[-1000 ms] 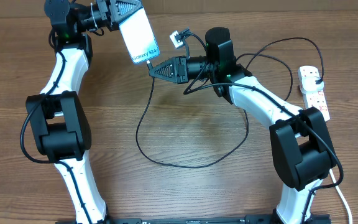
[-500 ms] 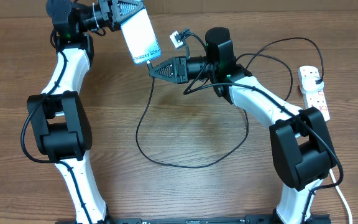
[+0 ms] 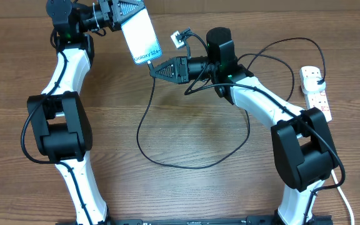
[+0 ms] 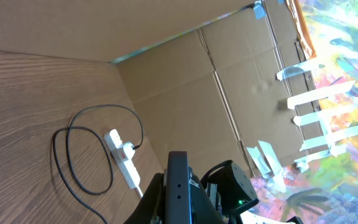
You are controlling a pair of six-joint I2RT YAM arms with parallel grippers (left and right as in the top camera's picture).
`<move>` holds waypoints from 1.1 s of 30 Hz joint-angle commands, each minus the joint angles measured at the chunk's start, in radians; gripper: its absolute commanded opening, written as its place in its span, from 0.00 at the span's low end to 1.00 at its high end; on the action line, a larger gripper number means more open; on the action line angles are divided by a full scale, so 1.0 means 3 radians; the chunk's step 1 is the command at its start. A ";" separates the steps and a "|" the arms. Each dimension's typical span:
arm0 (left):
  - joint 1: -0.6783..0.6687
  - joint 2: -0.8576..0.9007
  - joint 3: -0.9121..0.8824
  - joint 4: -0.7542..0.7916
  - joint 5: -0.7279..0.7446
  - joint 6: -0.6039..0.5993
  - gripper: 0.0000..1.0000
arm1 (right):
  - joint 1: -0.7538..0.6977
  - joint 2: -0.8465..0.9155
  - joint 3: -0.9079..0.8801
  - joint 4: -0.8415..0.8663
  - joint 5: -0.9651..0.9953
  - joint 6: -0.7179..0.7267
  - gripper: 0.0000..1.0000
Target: Plug charger to phone and switch on socket
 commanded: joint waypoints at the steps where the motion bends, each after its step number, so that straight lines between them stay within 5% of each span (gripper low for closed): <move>1: -0.0024 -0.0015 0.0024 0.0023 0.0032 -0.0069 0.04 | -0.0017 -0.0089 0.0079 0.0062 0.0123 0.0020 0.04; 33: -0.0045 -0.0015 0.0024 0.0020 0.0047 0.0058 0.04 | -0.0125 -0.0089 0.0079 0.0099 0.0165 0.0122 0.04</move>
